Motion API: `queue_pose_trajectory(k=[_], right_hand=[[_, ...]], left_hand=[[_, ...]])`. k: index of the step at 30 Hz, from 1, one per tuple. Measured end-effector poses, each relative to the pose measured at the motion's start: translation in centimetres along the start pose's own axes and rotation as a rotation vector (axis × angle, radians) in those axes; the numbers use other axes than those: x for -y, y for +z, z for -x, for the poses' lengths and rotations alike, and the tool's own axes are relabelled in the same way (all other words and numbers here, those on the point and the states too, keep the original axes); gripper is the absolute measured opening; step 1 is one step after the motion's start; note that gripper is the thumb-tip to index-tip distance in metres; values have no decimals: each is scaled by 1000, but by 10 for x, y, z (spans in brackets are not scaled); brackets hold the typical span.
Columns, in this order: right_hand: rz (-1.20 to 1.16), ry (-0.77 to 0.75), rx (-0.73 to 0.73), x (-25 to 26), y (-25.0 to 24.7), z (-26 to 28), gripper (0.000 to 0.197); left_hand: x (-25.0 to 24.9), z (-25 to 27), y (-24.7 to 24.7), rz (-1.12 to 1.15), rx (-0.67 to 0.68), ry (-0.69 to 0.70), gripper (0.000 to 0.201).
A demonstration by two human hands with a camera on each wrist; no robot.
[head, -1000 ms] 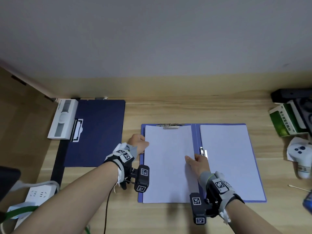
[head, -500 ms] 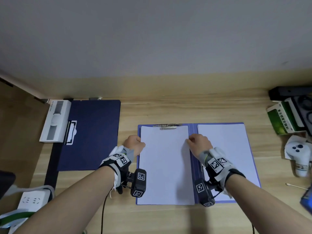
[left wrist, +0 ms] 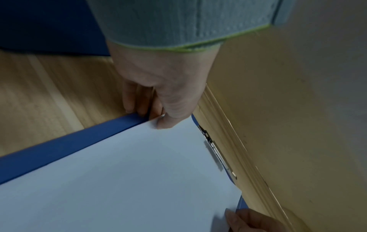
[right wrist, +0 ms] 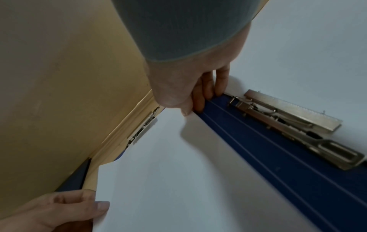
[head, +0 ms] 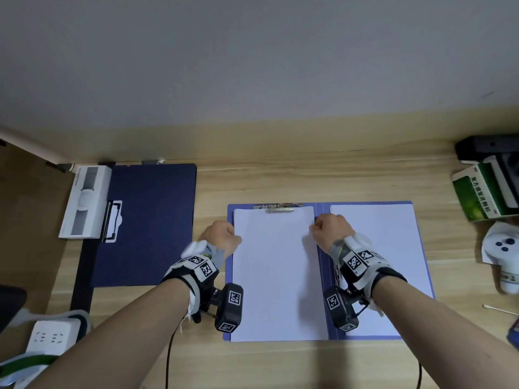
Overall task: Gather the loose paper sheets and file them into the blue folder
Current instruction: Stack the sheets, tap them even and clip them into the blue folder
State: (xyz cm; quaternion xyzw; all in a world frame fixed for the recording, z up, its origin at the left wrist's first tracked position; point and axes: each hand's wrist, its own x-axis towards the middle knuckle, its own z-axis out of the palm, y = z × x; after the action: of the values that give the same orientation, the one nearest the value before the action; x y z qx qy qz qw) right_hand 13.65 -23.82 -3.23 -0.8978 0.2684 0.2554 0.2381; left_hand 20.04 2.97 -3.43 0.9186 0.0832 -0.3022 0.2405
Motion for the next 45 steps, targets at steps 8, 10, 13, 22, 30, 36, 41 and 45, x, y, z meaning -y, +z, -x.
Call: queue_pose_trajectory(k=[8, 10, 13, 22, 30, 36, 41, 45], right_hand=[[13, -9, 28, 5, -4, 2, 18], [11, -8, 25, 6, -5, 3, 18], [8, -6, 16, 7, -4, 6, 18], [-19, -25, -12, 8, -7, 7, 23], [-38, -1, -20, 8, -7, 8, 23], [-23, 8, -16, 12, -7, 9, 24], [20, 24, -15, 14, -8, 8, 25], [23, 47, -24, 15, -7, 8, 25]], left_hand=[[-11, -6, -4, -215, 16, 56, 16], [-17, -6, -7, -323, -28, 120, 36], [-28, -10, -8, -439, -130, 285, 60], [-119, -42, 4, -275, 186, 684, 38], [-144, -45, 22, -305, 263, 750, 17], [-113, -54, -6, -161, 111, 733, 30], [-83, -53, -13, 170, 61, 510, 7], [-75, -47, -11, 343, 72, 375, 8]])
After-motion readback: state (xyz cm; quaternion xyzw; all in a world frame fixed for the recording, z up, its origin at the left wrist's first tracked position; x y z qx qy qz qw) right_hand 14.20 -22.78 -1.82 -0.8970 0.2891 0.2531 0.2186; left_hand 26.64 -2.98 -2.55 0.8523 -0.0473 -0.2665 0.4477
